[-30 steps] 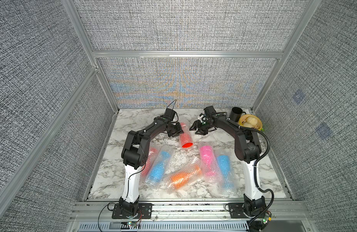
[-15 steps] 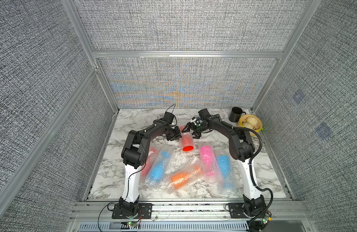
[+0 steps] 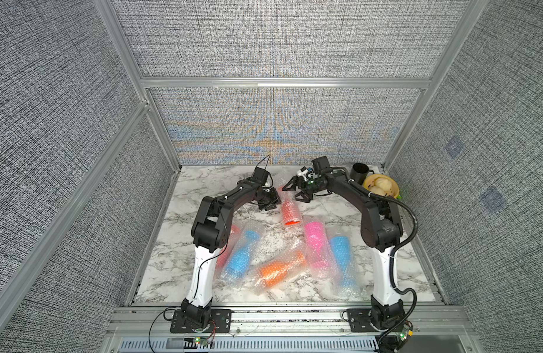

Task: Unpack wine glasses from bubble wrap
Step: Unwrap the bubble wrap at the center of the board.

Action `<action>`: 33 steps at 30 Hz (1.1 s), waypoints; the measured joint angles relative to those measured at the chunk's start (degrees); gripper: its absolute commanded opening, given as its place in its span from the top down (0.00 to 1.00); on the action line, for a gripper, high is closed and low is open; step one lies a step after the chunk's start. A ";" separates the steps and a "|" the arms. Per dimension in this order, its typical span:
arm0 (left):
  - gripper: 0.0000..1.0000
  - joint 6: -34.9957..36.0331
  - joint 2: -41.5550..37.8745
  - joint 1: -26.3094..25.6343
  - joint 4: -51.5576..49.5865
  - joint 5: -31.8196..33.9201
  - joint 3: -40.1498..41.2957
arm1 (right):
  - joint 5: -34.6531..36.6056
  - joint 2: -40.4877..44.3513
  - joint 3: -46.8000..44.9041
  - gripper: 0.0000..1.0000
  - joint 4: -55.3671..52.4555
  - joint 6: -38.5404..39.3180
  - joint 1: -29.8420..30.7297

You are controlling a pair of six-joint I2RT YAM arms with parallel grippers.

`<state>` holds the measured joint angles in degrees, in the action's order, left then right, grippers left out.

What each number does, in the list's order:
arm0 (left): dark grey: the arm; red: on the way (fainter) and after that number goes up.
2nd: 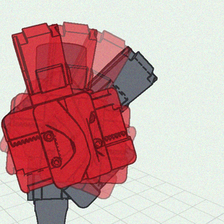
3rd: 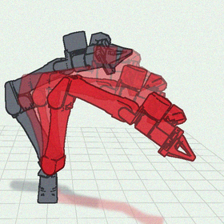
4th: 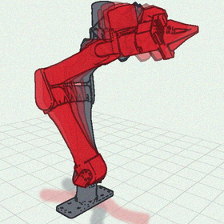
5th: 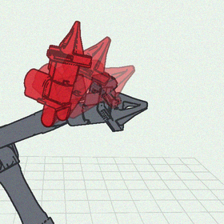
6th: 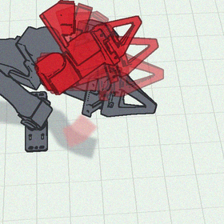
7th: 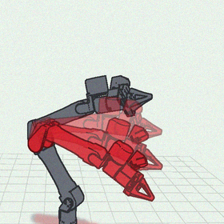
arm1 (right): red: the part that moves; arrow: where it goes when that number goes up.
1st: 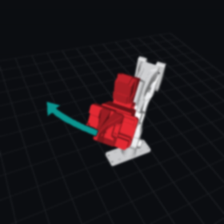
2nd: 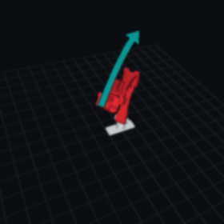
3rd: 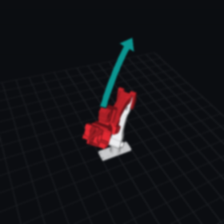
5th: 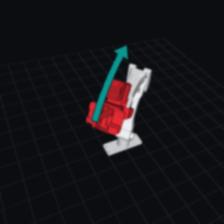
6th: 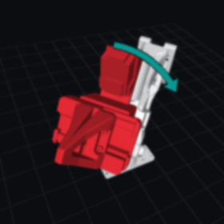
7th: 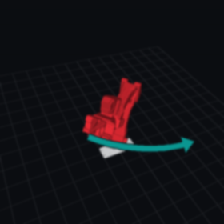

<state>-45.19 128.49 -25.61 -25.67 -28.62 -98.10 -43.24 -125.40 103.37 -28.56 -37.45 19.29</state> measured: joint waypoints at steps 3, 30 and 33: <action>0.55 0.26 0.44 0.66 -0.17 -0.04 -0.15 | 1.64 0.61 -1.90 0.21 -0.66 0.55 -0.31; 0.28 7.48 -16.55 8.22 -12.17 1.62 6.99 | 0.50 1.16 -4.70 0.36 10.51 -12.22 2.29; 0.28 7.58 -18.95 6.40 -11.28 0.74 10.36 | 0.50 -0.02 -2.93 0.38 11.78 -14.10 3.37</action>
<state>-37.60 109.54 -19.20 -36.95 -27.88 -87.74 -42.74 -125.43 100.44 -16.78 -51.55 22.65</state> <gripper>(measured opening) 0.717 0.632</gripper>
